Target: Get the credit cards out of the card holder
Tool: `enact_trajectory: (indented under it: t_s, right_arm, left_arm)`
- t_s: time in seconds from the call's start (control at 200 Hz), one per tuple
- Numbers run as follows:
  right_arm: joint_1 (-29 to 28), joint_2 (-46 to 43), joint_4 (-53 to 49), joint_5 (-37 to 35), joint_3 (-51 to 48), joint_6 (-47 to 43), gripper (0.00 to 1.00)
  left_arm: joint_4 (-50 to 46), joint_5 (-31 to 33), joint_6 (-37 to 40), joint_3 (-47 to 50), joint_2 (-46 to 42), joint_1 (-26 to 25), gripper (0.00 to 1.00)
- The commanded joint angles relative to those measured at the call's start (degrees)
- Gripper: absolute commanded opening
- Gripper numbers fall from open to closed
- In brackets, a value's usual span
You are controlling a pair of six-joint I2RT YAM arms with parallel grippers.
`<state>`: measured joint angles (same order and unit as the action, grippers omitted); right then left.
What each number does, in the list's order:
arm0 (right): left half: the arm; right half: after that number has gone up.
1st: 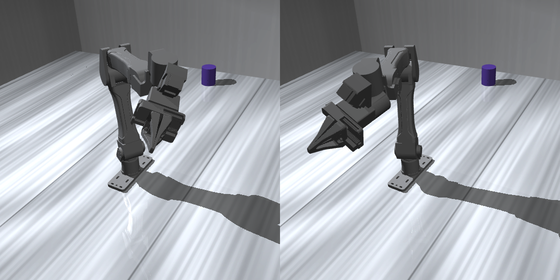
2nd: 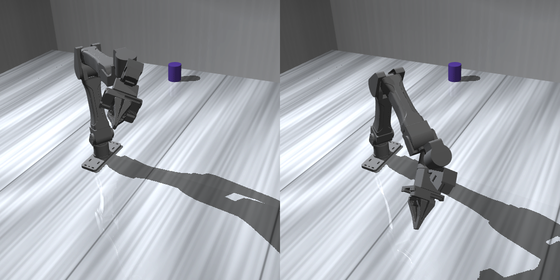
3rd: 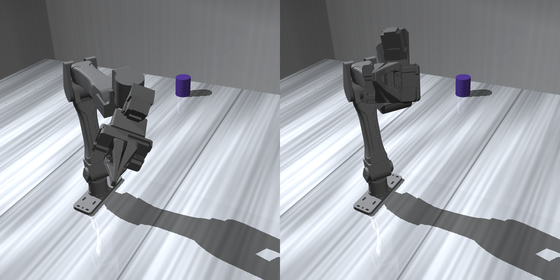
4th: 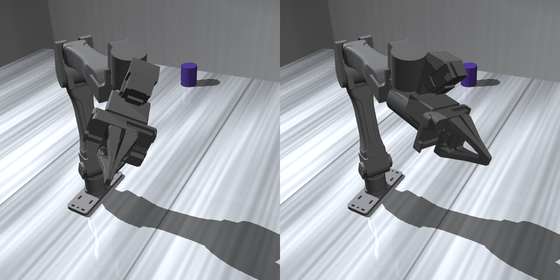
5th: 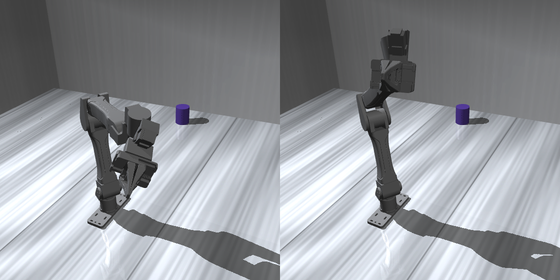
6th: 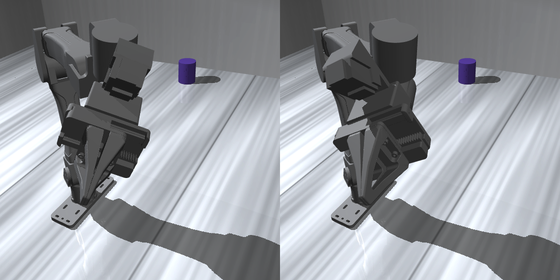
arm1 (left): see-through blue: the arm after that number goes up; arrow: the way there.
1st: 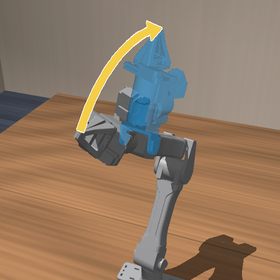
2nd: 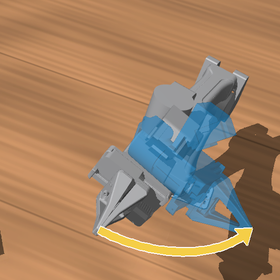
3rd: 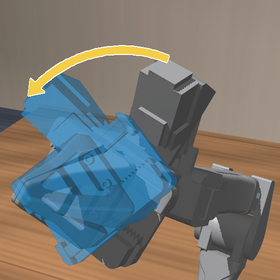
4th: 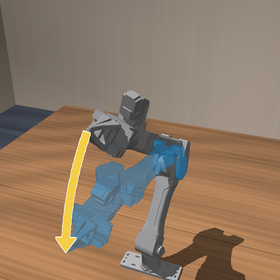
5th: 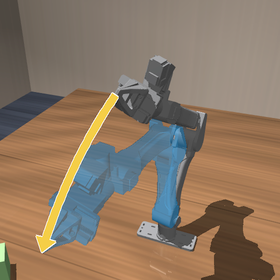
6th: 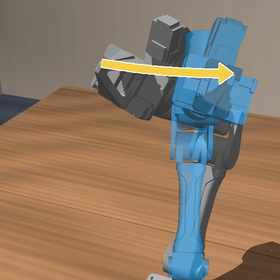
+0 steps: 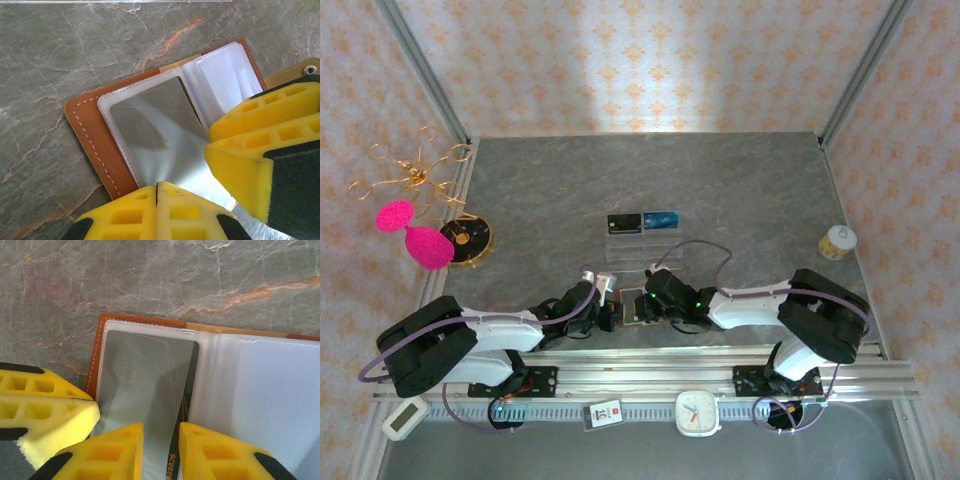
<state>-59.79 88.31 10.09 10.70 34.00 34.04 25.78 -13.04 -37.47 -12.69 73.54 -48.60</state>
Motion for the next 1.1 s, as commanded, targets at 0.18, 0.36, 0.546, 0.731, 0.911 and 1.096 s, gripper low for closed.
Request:
enact_trajectory:
  t_s: [0.18, 0.36, 0.546, 0.731, 0.911, 1.096]
  right_arm:
    - [0.38, -1.79, -3.85, -6.02, -0.60, 1.57, 0.25]
    - [0.39, -3.42, -3.81, -4.64, 0.62, 0.42, 0.26]
    - [1.11, -4.56, -2.67, -2.66, 0.91, -0.10, 0.21]
    - [4.25, -3.20, 0.08, 1.21, -0.24, 0.15, 0.16]
    - [4.72, -1.11, 2.10, 3.05, -1.02, 0.26, 0.16]
    - [4.79, 0.49, 3.29, 4.20, -1.65, 0.94, 0.16]
  left_arm:
    - [1.20, -0.78, 1.11, 1.89, 0.86, 1.89, 0.00]
    - [-2.38, -1.64, 2.53, -0.51, -2.17, 1.99, 0.00]
    - [-3.89, -0.77, 3.34, -2.61, -6.75, 1.66, 0.00]
    - [-3.64, 1.11, 3.55, -3.54, -1.15, 1.75, 0.00]
    - [-3.15, 2.04, 5.09, -2.10, 1.23, 1.84, 0.00]
    - [-0.96, 1.26, 4.74, -1.30, 4.14, 1.80, 0.00]
